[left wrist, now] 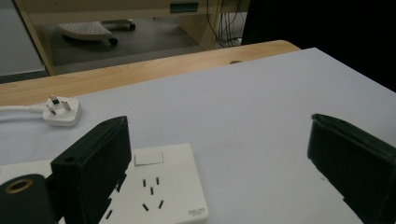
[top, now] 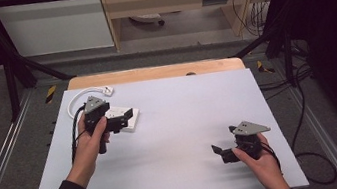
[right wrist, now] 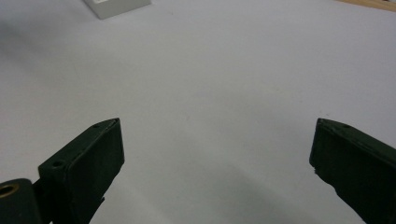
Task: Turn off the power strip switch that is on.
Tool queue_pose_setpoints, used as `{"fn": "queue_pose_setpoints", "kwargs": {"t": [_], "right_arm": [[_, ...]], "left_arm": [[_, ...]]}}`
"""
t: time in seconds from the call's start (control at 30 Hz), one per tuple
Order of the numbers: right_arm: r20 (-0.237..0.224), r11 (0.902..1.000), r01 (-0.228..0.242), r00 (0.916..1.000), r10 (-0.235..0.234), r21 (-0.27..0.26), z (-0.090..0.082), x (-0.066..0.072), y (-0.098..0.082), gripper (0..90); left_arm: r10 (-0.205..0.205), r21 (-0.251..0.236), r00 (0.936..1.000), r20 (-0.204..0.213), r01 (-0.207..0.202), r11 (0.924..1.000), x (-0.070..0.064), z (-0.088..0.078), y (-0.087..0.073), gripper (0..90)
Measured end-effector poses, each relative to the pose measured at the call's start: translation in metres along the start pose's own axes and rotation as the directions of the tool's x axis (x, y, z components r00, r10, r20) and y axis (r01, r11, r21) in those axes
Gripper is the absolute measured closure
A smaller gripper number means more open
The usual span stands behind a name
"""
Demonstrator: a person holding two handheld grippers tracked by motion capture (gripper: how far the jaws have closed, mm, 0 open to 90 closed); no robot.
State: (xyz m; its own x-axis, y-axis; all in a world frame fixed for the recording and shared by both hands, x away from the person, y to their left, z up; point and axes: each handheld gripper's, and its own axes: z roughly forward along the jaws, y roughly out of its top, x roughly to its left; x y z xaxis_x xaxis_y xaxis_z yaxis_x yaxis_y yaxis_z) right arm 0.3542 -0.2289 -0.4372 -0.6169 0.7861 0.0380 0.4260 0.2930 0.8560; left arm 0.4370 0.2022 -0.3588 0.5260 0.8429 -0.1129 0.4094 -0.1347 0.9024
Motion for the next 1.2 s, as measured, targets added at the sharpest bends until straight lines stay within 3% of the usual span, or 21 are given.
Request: {"fn": "queue_pose_setpoints", "kwargs": {"t": [0.63,0.83,1.0,1.2], "right_arm": [[0.004,1.0,-0.004,1.0,0.004,-0.002,-0.001,0.0,0.0,3.6],[0.006,1.0,-0.001,1.0,0.001,-0.005,-0.001,0.0,0.0,3.6],[0.007,1.0,-0.001,1.0,0.001,-0.004,-0.001,-0.001,0.0,3.6],[0.016,1.0,-0.008,0.9998,0.008,-0.005,-0.001,-0.003,0.0,3.6]], "left_arm": [[-0.008,-0.026,0.9993,0.037,0.009,0.9996,-0.012,-0.041,-0.011,6.0],[-0.02,-0.041,0.9994,0.027,0.021,0.9989,-0.011,-0.057,-0.018,6.0],[-0.034,-0.055,0.9989,0.031,0.036,0.9978,-0.01,-0.071,-0.029,6.1],[-0.067,-0.067,0.9971,0.038,0.069,0.9954,-0.01,-0.086,-0.054,6.3]]}}
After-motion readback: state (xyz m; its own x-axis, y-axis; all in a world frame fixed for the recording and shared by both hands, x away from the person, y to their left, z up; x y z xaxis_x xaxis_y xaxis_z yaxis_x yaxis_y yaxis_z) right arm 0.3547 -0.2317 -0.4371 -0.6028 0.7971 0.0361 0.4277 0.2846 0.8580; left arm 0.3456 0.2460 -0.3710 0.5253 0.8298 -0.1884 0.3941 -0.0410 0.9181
